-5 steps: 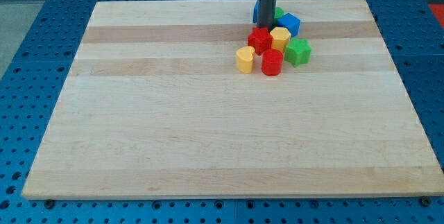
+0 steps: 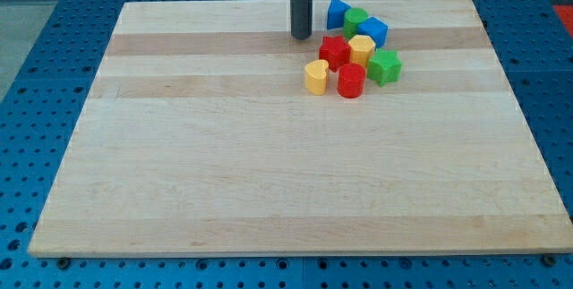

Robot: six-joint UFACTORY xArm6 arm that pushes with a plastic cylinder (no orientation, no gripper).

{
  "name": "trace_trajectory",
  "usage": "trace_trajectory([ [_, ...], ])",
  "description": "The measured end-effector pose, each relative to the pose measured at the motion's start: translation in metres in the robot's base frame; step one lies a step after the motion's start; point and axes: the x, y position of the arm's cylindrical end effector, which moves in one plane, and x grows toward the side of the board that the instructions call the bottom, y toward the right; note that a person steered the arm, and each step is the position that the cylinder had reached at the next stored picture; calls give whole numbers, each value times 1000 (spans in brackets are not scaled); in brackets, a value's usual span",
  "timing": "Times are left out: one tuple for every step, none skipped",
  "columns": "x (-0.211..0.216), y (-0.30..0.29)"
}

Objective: Push the blue triangle into the red star

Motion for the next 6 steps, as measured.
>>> trace_trajectory([
  [-64,20],
  [-68,37],
  [-67,43],
  [-67,55],
  [-64,55],
  [-45,55],
])
